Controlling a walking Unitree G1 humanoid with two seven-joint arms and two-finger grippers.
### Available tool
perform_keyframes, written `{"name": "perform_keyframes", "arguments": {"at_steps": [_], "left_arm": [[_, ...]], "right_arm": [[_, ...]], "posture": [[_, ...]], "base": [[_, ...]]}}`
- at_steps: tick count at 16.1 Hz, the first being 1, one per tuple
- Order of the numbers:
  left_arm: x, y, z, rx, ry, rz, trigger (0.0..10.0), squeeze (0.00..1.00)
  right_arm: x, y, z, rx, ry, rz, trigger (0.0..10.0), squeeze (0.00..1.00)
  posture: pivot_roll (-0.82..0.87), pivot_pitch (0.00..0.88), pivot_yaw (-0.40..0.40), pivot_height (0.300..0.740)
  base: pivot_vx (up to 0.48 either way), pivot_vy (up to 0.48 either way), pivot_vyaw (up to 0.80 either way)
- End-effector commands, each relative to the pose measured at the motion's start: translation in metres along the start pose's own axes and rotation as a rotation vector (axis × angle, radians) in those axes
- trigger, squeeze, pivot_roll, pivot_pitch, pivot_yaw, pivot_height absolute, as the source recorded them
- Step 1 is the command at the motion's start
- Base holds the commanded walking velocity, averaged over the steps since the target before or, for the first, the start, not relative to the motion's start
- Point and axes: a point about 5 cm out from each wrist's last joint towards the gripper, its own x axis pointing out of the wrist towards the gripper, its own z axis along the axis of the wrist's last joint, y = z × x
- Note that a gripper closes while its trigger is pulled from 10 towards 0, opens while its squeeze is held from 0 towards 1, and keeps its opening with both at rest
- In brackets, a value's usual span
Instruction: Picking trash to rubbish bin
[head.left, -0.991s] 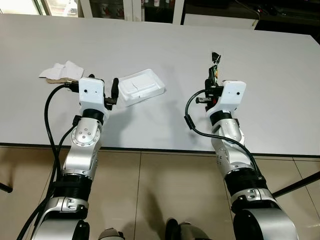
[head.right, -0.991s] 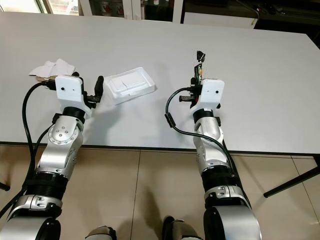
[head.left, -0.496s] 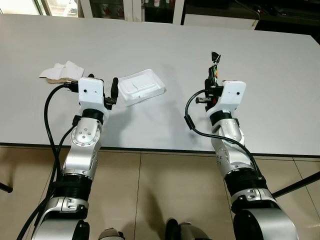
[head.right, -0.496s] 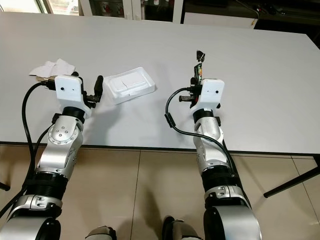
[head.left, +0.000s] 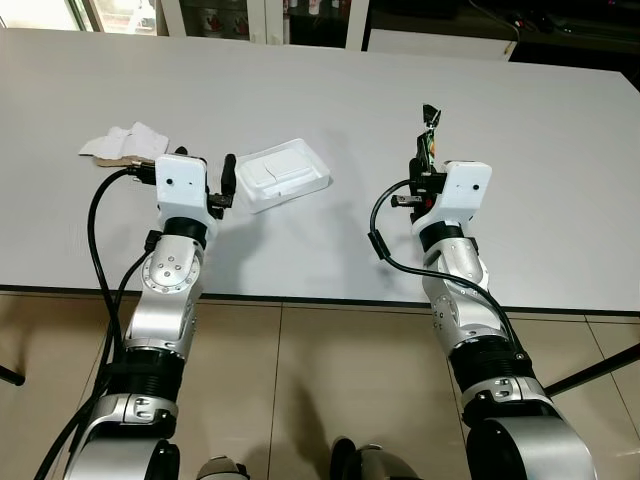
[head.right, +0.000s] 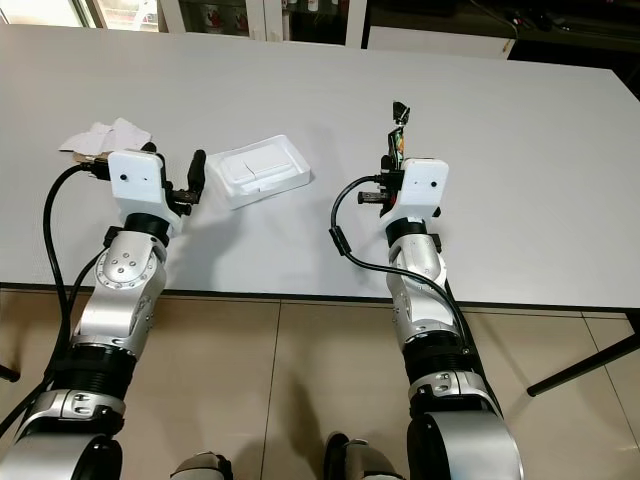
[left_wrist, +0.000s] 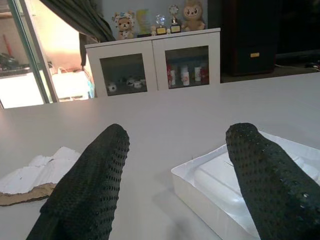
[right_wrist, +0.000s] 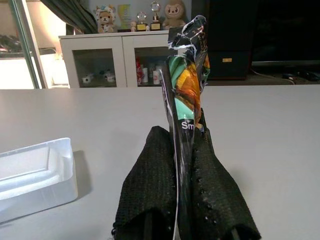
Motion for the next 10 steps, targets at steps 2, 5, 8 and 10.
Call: {"name": "perform_keyframes", "arguments": {"at_steps": [2, 5, 8, 10], "left_arm": [[0.0007, -0.0013, 0.0002, -0.005, -0.004, 0.009, 10.0, 0.0], [0.0, -0.0014, -0.0004, -0.007, -0.003, 0.015, 10.0, 0.0], [-0.0007, -0.0011, -0.0011, -0.007, -0.001, 0.017, 10.0, 0.0], [-0.0008, -0.0014, -0.0008, -0.011, -0.003, 0.019, 10.0, 0.0]], "right_arm": [[0.0007, -0.001, 0.0004, 0.0, -0.001, 0.002, 10.0, 0.0], [0.0012, -0.0014, 0.0006, -0.004, 0.001, 0.006, 10.0, 0.0], [0.0009, -0.0014, 0.0003, -0.005, 0.003, 0.008, 10.0, 0.0], [0.0008, -0.0012, -0.0001, -0.006, 0.006, 0.011, 10.0, 0.0]], "posture": [[0.0, 0.09, -0.062, 0.74], [0.0, 0.089, -0.066, 0.74], [0.0, 0.09, -0.067, 0.74], [-0.01, 0.091, -0.071, 0.74]], "base": [[0.0, 0.0, 0.0], [0.0, 0.0, 0.0], [0.0, 0.0, 0.0], [0.0, 0.0, 0.0]]}}
